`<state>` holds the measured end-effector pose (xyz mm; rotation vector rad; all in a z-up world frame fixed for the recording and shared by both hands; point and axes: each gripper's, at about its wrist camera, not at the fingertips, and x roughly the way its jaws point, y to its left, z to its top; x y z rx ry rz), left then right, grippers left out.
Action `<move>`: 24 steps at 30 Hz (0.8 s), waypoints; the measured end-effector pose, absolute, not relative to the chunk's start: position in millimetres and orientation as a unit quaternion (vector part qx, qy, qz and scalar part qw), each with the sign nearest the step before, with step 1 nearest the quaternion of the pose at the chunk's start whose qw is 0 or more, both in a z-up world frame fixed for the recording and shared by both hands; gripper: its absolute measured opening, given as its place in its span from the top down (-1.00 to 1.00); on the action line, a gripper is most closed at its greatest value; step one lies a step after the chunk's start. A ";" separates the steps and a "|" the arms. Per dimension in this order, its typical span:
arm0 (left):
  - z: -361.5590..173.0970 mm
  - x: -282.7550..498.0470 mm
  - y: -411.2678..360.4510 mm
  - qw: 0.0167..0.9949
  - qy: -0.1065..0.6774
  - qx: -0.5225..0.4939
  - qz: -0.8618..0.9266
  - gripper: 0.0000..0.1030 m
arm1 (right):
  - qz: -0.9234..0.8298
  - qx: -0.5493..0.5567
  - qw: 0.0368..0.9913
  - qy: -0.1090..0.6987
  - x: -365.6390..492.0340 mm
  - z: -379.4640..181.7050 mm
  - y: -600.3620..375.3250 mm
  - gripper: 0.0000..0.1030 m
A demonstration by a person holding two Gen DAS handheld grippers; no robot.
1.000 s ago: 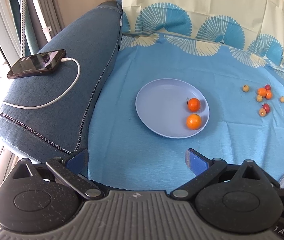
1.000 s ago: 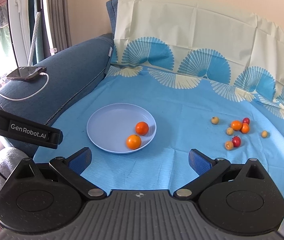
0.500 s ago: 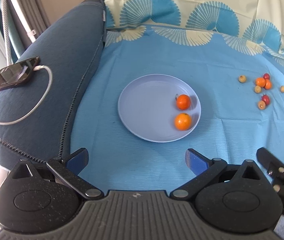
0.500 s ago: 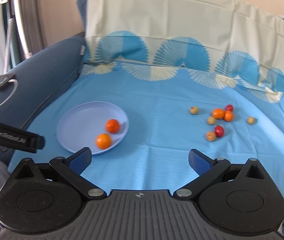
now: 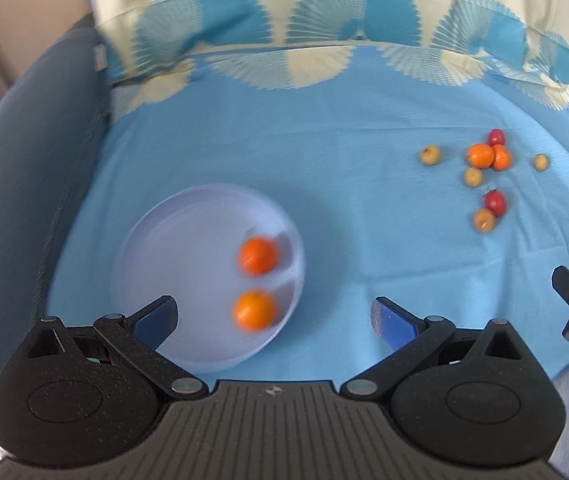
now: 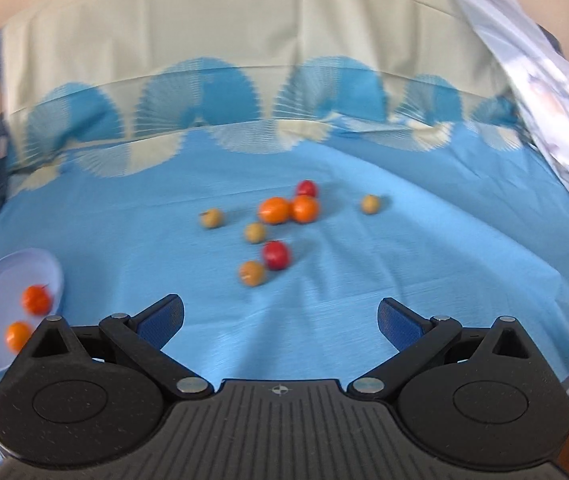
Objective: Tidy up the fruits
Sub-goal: 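Grasp the red tomato with the right gripper while the left gripper grasps a small yellow fruit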
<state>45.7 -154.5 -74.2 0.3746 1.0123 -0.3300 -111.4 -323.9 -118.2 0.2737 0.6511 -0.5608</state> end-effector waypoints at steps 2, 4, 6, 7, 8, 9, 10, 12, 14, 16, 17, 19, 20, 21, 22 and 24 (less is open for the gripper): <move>-83.8 59.2 -182.0 0.843 0.478 0.185 -0.166 -0.99 | -0.291 0.143 0.893 0.311 -103.5 -129.9 -348.6 -0.99; -95.5 75.0 -210.4 0.839 0.478 0.192 -0.176 -0.99 | -0.308 0.148 0.887 0.310 -93.1 -142.3 -371.6 -0.99; -108.1 92.5 -237.5 0.835 0.480 0.198 -0.184 -0.99 | -0.311 0.147 0.886 0.311 -80.7 -156.9 -392.2 -0.99; -114.4 101.5 -249.5 0.831 0.484 0.199 -0.187 -0.99 | -0.307 0.148 0.886 0.316 -73.8 -164.2 -400.7 -0.99; -120.0 111.2 -261.7 0.829 0.487 0.197 -0.195 -0.99 | -0.296 0.151 0.886 0.323 -63.9 -171.5 -409.6 -0.99; -126.0 120.8 -273.6 0.826 0.488 0.196 -0.200 -0.99 | -0.283 0.160 0.888 0.326 -55.7 -177.8 -417.5 -0.98; -131.1 128.6 -284.0 0.825 0.489 0.198 -0.204 -0.99 | -0.269 0.172 0.889 0.327 -47.5 -183.5 -424.1 -0.98; -143.2 144.5 -305.7 0.821 0.488 0.204 -0.214 -0.99 | -0.239 0.199 0.889 0.337 -28.0 -192.6 -433.4 -0.98; -155.6 158.6 -326.0 0.817 0.488 0.216 -0.219 -0.99 | -0.220 0.215 0.886 0.346 -10.6 -199.1 -436.6 -0.96; -168.1 170.4 -343.1 0.812 0.489 0.229 -0.224 -0.99 | -0.214 0.215 0.886 0.351 5.2 -203.5 -436.8 -0.87; -173.9 174.9 -350.1 0.810 0.488 0.236 -0.223 -0.99 | -0.215 0.210 0.883 0.359 14.1 -205.9 -436.6 -0.83; -183.5 181.3 -361.1 0.806 0.486 0.246 -0.229 -0.99 | -0.222 0.192 0.878 0.379 24.7 -211.1 -433.3 -0.60; -187.5 183.4 -364.6 0.804 0.486 0.250 -0.233 -0.99 | -0.226 0.176 0.880 0.380 26.0 -212.6 -430.4 -0.57; -191.2 185.4 -368.1 0.802 0.486 0.251 -0.238 -0.99 | -0.224 0.161 0.882 0.381 25.5 -213.2 -426.2 -0.53; -194.1 186.5 -371.0 0.801 0.486 0.253 -0.242 -0.99 | -0.221 0.143 0.885 0.384 24.3 -213.8 -422.5 -0.47; -199.5 188.8 -377.9 0.798 0.483 0.264 -0.245 -0.99 | -0.221 0.118 0.888 0.386 20.2 -214.9 -417.6 -0.38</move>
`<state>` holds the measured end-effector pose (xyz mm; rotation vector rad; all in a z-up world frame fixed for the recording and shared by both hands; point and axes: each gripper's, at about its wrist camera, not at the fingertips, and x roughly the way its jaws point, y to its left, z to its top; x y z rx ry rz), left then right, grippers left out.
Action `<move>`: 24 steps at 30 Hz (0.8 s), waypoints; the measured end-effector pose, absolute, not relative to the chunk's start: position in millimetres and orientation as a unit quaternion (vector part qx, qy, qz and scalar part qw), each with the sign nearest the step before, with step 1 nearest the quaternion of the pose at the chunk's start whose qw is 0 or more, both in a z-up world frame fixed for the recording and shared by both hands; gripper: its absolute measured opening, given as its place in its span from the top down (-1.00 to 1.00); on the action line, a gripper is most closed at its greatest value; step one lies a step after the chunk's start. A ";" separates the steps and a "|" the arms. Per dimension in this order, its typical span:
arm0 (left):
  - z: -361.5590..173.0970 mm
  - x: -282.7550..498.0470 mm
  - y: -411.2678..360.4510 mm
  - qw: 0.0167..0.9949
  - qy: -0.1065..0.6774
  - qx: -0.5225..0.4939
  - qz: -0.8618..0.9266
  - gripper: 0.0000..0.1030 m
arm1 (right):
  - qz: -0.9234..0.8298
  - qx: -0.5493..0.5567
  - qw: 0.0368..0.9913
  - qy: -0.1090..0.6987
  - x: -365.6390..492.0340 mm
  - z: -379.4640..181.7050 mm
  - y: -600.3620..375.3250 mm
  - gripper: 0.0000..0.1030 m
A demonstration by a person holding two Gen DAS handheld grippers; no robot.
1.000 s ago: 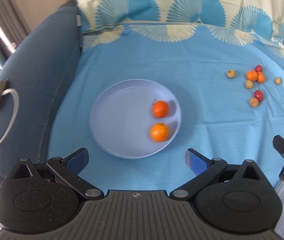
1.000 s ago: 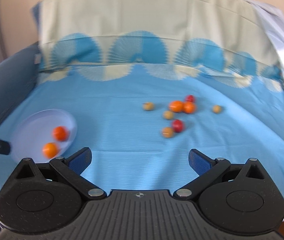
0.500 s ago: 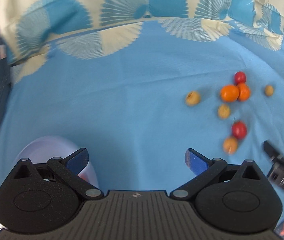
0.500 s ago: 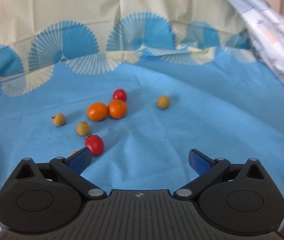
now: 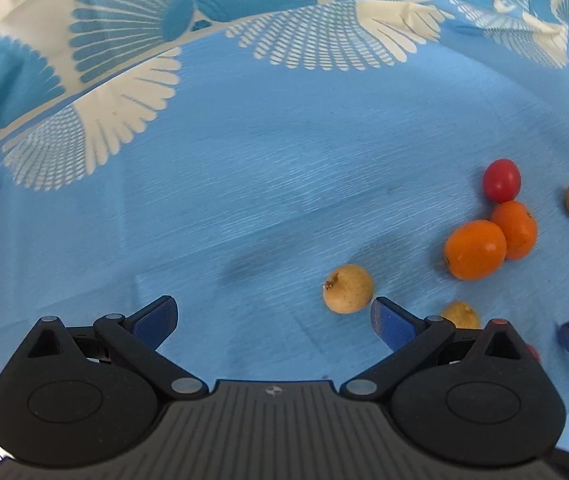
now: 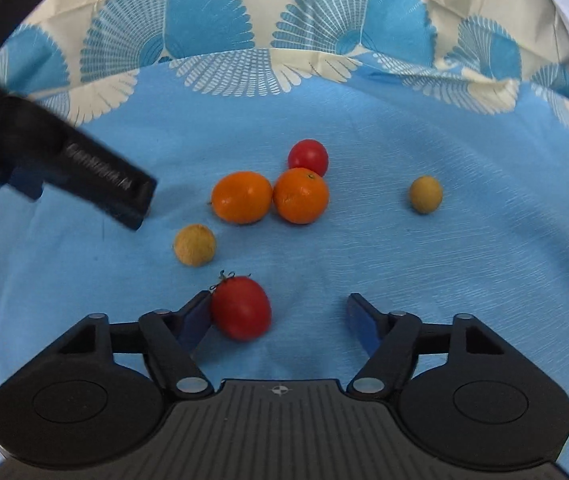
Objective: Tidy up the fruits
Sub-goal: 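Grasp the red tomato with the right gripper while the left gripper grasps a small yellow fruit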
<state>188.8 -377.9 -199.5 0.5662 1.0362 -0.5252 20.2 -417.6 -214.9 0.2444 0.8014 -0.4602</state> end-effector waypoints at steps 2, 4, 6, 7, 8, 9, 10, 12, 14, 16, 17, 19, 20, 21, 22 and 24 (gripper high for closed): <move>-203.2 190.3 -382.3 0.797 0.482 0.267 -0.249 -0.99 | -0.221 0.107 0.891 0.382 14.3 -215.2 -415.2 -0.28; -201.6 191.9 -384.2 0.798 0.479 0.262 -0.257 -0.99 | -0.221 0.099 0.894 0.377 12.6 -214.4 -412.8 0.09; -195.0 191.6 -381.4 0.802 0.471 0.241 -0.276 -0.61 | -0.218 0.088 0.897 0.374 10.9 -213.5 -409.6 0.42; -193.3 192.3 -380.6 0.799 0.475 0.234 -0.284 -0.37 | -0.220 0.088 0.897 0.374 9.4 -213.5 -409.3 0.42; -193.1 194.1 -381.0 0.791 0.486 0.227 -0.296 0.10 | -0.222 0.094 0.898 0.369 6.6 -213.7 -410.3 0.42; -192.3 195.3 -380.6 0.784 0.495 0.218 -0.304 0.49 | -0.225 0.100 0.897 0.366 4.6 -213.9 -412.1 0.42; -192.2 195.1 -380.7 0.783 0.498 0.217 -0.305 0.49 | -0.227 0.107 0.898 0.363 2.8 -213.5 -414.3 0.42; -190.0 190.5 -380.9 0.789 0.487 0.227 -0.298 0.49 | -0.231 0.114 0.899 0.355 0.5 -214.0 -417.3 0.42; -189.8 188.4 -377.3 0.788 0.489 0.229 -0.295 0.46 | -0.237 0.115 0.900 0.348 -1.7 -215.8 -419.0 0.42; -191.1 188.3 -371.6 0.783 0.498 0.226 -0.298 0.15 | -0.236 0.115 0.901 0.346 -2.4 -217.4 -420.0 0.41; -191.5 187.8 -368.5 0.784 0.495 0.224 -0.299 0.01 | -0.236 0.114 0.901 0.345 -2.8 -217.8 -419.6 0.41; -194.0 187.2 -363.8 0.783 0.496 0.224 -0.300 0.01 | -0.237 0.114 0.902 0.343 -3.3 -218.4 -419.2 0.41; -195.2 188.9 -361.4 0.783 0.499 0.215 -0.301 0.02 | -0.237 0.115 0.902 0.342 -3.7 -218.9 -419.1 0.41; -194.8 190.3 -359.6 0.784 0.501 0.208 -0.302 0.04 | -0.236 0.116 0.903 0.341 -4.1 -219.5 -419.4 0.41; -193.9 190.0 -358.2 0.785 0.499 0.206 -0.302 0.12 | -0.236 0.114 0.903 0.339 -4.1 -220.3 -419.6 0.41; -190.9 186.3 -358.0 0.787 0.491 0.214 -0.307 0.47 | -0.235 0.112 0.905 0.337 -4.0 -221.4 -419.8 0.41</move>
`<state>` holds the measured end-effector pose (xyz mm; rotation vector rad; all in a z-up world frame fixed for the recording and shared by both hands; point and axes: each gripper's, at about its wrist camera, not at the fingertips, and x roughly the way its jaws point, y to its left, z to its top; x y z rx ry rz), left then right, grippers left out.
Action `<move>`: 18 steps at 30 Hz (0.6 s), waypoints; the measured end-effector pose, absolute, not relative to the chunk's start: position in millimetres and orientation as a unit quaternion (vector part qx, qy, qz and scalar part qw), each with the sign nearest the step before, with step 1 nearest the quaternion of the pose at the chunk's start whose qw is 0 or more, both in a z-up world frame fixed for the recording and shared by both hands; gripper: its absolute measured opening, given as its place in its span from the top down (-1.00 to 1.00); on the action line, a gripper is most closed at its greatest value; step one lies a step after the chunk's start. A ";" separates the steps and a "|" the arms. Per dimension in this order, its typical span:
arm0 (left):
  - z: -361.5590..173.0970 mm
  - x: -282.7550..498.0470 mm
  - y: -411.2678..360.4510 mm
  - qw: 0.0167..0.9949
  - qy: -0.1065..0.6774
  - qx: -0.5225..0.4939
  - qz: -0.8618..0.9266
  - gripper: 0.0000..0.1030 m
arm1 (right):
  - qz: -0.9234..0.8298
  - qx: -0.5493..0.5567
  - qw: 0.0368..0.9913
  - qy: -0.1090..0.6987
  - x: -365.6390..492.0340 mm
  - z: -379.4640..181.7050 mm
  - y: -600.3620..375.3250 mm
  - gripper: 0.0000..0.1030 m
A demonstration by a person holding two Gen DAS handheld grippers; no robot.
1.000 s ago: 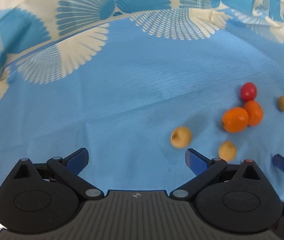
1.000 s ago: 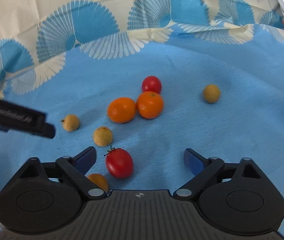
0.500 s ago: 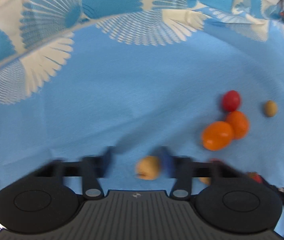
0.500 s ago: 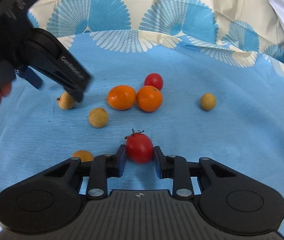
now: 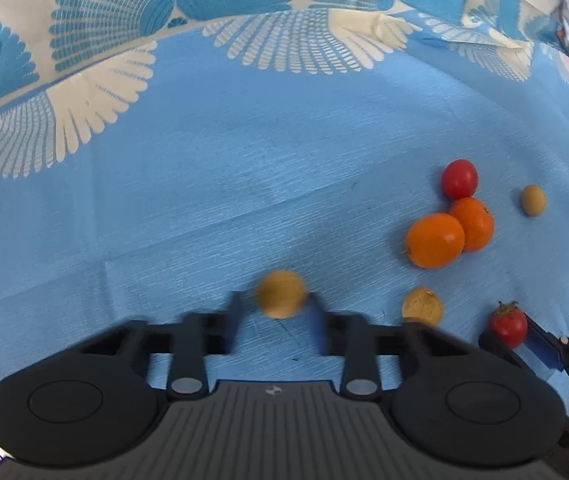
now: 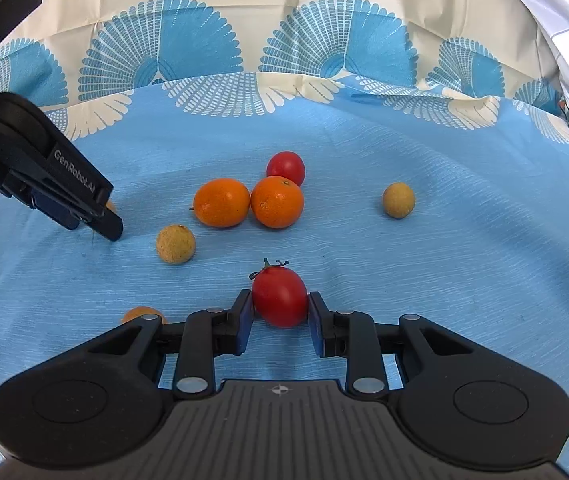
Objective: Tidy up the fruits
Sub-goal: 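Grasp the red tomato with the right gripper while the left gripper grasps a small yellow fruit, then carry the yellow fruit and red tomato to the plate and open both grippers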
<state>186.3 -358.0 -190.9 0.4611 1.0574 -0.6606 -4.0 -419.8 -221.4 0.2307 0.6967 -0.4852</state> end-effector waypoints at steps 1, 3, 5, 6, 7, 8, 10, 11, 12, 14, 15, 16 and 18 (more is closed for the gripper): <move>-188.9 183.8 -358.1 0.792 0.483 0.218 -0.304 0.47 | -0.235 0.112 0.905 0.336 -3.9 -221.7 -420.0 0.41; -184.0 177.9 -357.8 0.802 0.464 0.221 -0.306 0.46 | -0.237 0.115 0.906 0.333 -4.0 -221.6 -420.4 0.41; -181.8 175.4 -357.9 0.801 0.463 0.221 -0.308 0.46 | -0.237 0.113 0.906 0.331 -4.3 -221.9 -420.4 0.41; -180.6 174.3 -357.1 0.802 0.462 0.221 -0.307 0.47 | -0.237 0.113 0.907 0.330 -5.4 -222.1 -419.9 0.41; -177.9 172.5 -355.8 0.806 0.458 0.220 -0.302 0.47 | -0.238 0.114 0.907 0.329 -6.0 -221.7 -419.4 0.41; -172.5 169.7 -353.3 0.811 0.455 0.216 -0.298 0.47 | -0.240 0.114 0.907 0.327 -6.8 -220.8 -419.2 0.41; -155.1 160.2 -344.0 0.817 0.452 0.196 -0.301 0.47 | -0.253 0.112 0.905 0.324 -9.0 -216.3 -419.9 0.41; -144.0 152.4 -336.8 0.821 0.447 0.187 -0.301 0.47 | -0.259 0.111 0.904 0.320 -11.1 -212.0 -420.5 0.41; -132.4 142.9 -329.1 0.826 0.440 0.183 -0.300 0.46 | -0.265 0.110 0.905 0.313 -14.2 -206.2 -420.6 0.42; -112.8 122.3 -309.8 0.837 0.428 0.181 -0.288 0.46 | -0.271 0.103 0.912 0.291 -24.7 -190.5 -418.2 0.42; -104.5 111.7 -298.7 0.842 0.423 0.183 -0.280 0.46 | -0.271 0.101 0.915 0.283 -31.4 -182.6 -415.0 0.42; -97.9 101.6 -286.0 0.846 0.421 0.184 -0.271 0.46 | -0.268 0.101 0.917 0.277 -39.4 -174.9 -410.8 0.41; -85.8 83.6 -257.3 0.849 0.425 0.184 -0.253 0.46 | -0.254 0.106 0.922 0.272 -58.5 -159.1 -398.3 0.41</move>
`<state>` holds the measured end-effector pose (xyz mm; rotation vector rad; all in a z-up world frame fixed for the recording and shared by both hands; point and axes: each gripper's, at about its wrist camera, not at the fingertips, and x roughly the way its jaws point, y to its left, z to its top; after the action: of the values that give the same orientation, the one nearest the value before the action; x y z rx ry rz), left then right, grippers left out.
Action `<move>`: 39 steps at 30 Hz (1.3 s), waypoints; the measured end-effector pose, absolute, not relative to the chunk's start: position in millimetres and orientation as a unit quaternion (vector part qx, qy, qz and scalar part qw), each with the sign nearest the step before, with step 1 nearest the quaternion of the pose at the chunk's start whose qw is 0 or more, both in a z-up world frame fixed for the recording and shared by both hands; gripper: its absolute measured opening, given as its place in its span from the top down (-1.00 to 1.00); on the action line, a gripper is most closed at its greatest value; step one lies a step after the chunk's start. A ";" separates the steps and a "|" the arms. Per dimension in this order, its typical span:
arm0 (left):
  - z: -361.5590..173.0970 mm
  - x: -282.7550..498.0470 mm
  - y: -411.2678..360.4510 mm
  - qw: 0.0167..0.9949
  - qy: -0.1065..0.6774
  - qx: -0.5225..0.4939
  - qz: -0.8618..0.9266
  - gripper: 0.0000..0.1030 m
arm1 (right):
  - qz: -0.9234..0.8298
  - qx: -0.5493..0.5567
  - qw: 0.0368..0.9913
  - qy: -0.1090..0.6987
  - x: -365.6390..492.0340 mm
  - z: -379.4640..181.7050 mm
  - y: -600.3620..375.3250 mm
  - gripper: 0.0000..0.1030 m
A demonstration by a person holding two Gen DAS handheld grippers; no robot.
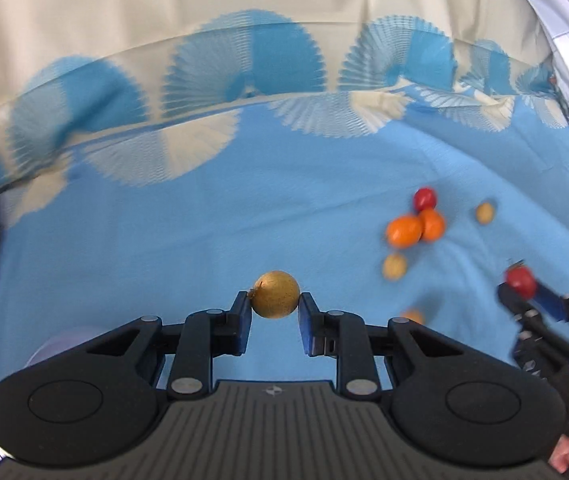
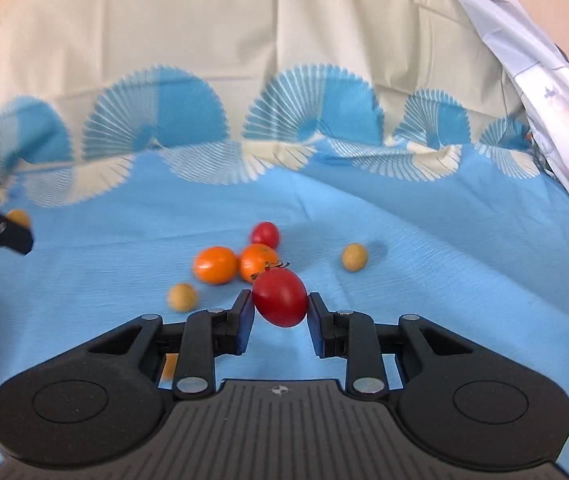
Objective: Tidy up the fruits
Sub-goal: 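Carry the yellow fruit and red tomato to the plate and open both grippers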
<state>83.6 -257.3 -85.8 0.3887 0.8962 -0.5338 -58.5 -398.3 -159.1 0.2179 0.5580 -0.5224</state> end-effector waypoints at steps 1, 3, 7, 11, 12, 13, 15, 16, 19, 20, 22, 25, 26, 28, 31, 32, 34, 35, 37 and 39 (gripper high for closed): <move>-80.7 75.7 -242.3 0.850 0.429 0.182 -0.245 0.46 | -0.245 0.106 0.925 0.271 -69.5 -150.6 -389.1 0.41; -69.8 61.1 -209.2 0.853 0.436 0.175 -0.229 0.46 | -0.222 0.100 0.931 0.271 -89.3 -136.2 -368.4 0.41; -49.7 33.8 -148.3 0.860 0.442 0.165 -0.194 0.46 | -0.161 0.085 0.943 0.279 -120.6 -106.7 -318.9 0.41; -31.2 9.7 -90.5 0.868 0.445 0.144 -0.170 0.46 | -0.105 0.089 0.950 0.280 -132.8 -81.8 -272.4 0.41; -27.0 3.0 -77.7 0.871 0.442 0.142 -0.162 0.46 | -0.091 0.091 0.951 0.281 -133.7 -76.9 -261.4 0.41; -23.6 -3.0 -67.3 0.873 0.440 0.139 -0.157 0.46 | -0.080 0.094 0.952 0.282 -134.7 -71.7 -249.2 0.41; -15.9 -17.4 -43.6 0.879 0.433 0.130 -0.150 0.46 | -0.057 0.101 0.951 0.285 -137.0 -63.6 -229.1 0.41; -12.9 -24.1 -33.3 0.882 0.429 0.126 -0.147 0.46 | -0.047 0.102 0.951 0.287 -138.6 -59.8 -218.3 0.41; -5.3 -42.1 -5.7 0.890 0.418 0.112 -0.140 0.46 | -0.023 0.096 0.951 0.292 -145.4 -50.8 -189.6 0.41; -3.8 -46.7 2.7 0.892 0.417 0.107 -0.138 0.46 | -0.016 0.093 0.951 0.294 -147.5 -47.9 -181.0 0.41; -1.5 -54.8 16.5 0.895 0.414 0.098 -0.136 0.46 | -0.006 0.085 0.951 0.297 -152.3 -44.2 -166.7 0.41; -1.0 -62.7 32.4 0.897 0.412 0.089 -0.132 0.46 | 0.003 0.073 0.951 0.300 -158.3 -39.9 -150.7 0.41; -1.3 -63.9 36.5 0.898 0.412 0.087 -0.130 0.46 | 0.004 0.069 0.951 0.301 -159.7 -39.3 -147.2 0.41; -1.6 -64.6 42.9 0.899 0.412 0.083 -0.125 0.46 | 0.007 0.063 0.951 0.302 -161.8 -37.2 -141.4 0.41; -1.6 -64.7 52.3 0.901 0.411 0.074 -0.116 0.46 | 0.009 0.055 0.952 0.301 -162.0 -33.4 -136.2 0.41; -1.4 -64.0 55.0 0.902 0.411 0.071 -0.114 0.46 | 0.009 0.053 0.952 0.301 -162.0 -32.1 -135.0 0.41; -1.2 -61.9 57.4 0.903 0.410 0.066 -0.111 0.46 | 0.011 0.049 0.952 0.301 -161.6 -31.0 -133.1 0.41; -1.0 -61.2 58.5 0.903 0.410 0.064 -0.109 0.46 | 0.011 0.046 0.952 0.302 -160.6 -31.5 -132.7 0.41; -0.8 -59.6 59.3 0.903 0.411 0.062 -0.108 0.46 | 0.012 0.044 0.952 0.304 -160.3 -32.4 -131.8 0.41; -1.0 -56.7 59.9 0.903 0.412 0.061 -0.107 0.46 | 0.010 0.045 0.951 0.305 -160.5 -33.1 -131.8 0.41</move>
<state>-56.7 59.9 -1.0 0.1270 0.8508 -0.2210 -160.5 -131.8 -33.1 0.0907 0.6202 0.0212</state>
